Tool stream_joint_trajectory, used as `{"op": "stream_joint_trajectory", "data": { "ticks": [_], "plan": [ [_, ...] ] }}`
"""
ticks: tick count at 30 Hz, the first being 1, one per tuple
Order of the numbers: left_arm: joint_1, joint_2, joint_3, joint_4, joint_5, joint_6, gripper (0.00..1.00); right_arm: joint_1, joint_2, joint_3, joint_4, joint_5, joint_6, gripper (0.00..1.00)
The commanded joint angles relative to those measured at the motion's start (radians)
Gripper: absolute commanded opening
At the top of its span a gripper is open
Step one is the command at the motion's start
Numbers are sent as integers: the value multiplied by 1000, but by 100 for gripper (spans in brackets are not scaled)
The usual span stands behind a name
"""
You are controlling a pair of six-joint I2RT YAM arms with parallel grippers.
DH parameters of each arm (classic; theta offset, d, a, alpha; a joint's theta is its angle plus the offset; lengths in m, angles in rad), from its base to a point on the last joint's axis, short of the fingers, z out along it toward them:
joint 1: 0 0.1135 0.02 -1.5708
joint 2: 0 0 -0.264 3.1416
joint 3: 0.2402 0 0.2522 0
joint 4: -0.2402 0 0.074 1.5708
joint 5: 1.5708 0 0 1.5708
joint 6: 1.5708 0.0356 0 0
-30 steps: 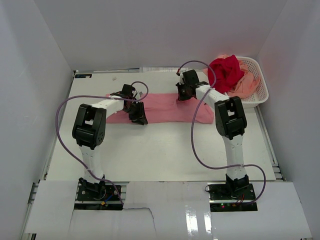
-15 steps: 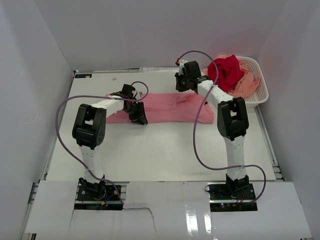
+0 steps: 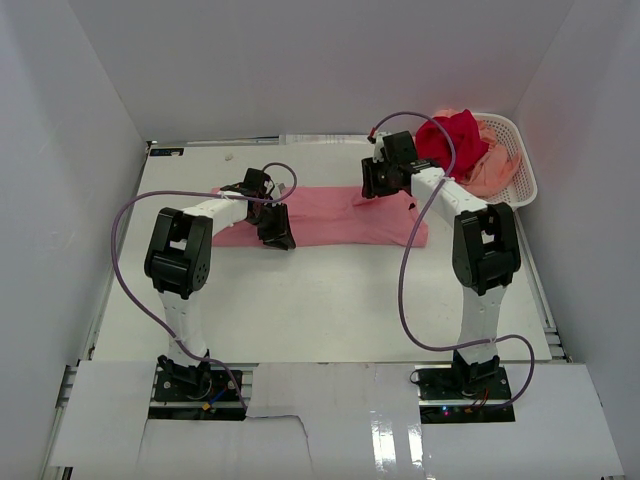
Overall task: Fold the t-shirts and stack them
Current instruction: Fold the other side of the tshirt into a rectangle
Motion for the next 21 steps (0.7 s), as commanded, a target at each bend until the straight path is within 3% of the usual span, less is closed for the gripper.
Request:
{"op": "stream_joint_trajectory", "data": {
  "ticks": [1,21],
  "plan": [
    [-2,0,-5,-15,-34,18,40,-6,-8,-11,-29,-59,61,48],
    [-2,-4,-3,-21,-47,24,40,-13,192,152,-23,-60,83,49]
  ]
}}
